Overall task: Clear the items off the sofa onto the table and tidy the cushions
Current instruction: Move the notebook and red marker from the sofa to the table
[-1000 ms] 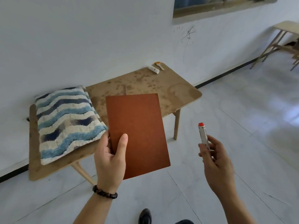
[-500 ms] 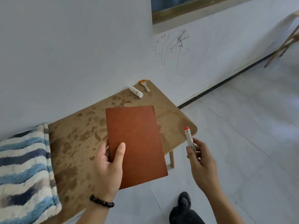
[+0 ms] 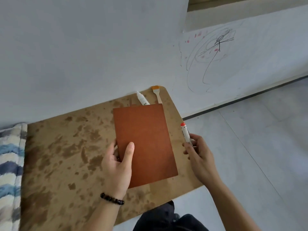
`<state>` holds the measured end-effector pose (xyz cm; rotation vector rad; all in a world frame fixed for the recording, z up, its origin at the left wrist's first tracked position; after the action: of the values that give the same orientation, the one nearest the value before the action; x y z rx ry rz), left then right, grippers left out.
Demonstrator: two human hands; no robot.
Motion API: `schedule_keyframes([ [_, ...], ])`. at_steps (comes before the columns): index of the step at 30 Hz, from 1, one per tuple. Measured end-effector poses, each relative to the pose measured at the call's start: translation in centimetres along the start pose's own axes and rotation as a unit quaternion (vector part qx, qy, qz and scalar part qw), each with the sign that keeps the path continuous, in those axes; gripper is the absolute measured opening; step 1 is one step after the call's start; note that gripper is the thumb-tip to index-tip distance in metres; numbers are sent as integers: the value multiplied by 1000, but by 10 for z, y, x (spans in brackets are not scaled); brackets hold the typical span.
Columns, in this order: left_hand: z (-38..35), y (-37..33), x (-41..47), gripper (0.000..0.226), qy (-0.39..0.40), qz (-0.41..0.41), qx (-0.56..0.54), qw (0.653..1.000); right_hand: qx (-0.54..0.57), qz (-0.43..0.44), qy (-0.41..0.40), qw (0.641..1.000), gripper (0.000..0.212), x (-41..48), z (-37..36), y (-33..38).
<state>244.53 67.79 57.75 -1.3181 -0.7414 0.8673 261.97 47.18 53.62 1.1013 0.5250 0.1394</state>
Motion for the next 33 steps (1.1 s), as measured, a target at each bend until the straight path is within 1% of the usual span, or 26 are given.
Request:
schedule_keyframes([
  [4,-37,38,40,26,13,75,-18,997,-9,-54,20,998,26,38,-12,-17],
  [7,-63,52,65,21,21,96,-18,995,-28,-91,28,995,25,66,-12,-25],
  [13,-101,93,105,30,20,139,5,990,-49,-138,40,988,25,128,-13,-46],
  [15,-104,109,109,28,-7,158,24,987,-48,-157,55,985,26,150,-19,-57],
  [17,-94,116,113,21,-53,167,43,984,-46,-170,75,981,27,174,-30,-64],
  [19,-77,118,121,19,-103,167,70,978,-49,-182,95,978,28,197,-44,-68],
  [22,-47,120,147,20,-174,147,110,967,-57,-176,123,975,31,232,-70,-67],
  [25,-28,137,183,24,-217,141,134,957,-80,-160,149,973,24,261,-96,-61],
  [27,-24,161,210,25,-217,151,154,952,-100,-146,158,972,24,275,-110,-57],
  [30,-25,198,243,24,-202,173,192,945,-115,-142,158,970,29,292,-122,-57],
  [33,-37,222,264,34,-148,179,262,937,-120,-141,144,972,32,308,-127,-57],
])
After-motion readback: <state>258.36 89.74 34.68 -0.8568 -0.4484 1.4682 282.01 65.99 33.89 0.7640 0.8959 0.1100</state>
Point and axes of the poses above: each hand's wrist, its own x-axis towards the middle knuckle, its own z-axis out of the back of the hand, y = z × x, the point moved 8 cm from there along x, towards the middle knuckle, and after that the axes turned 6 degrees about -z, right-handed, at the moved point
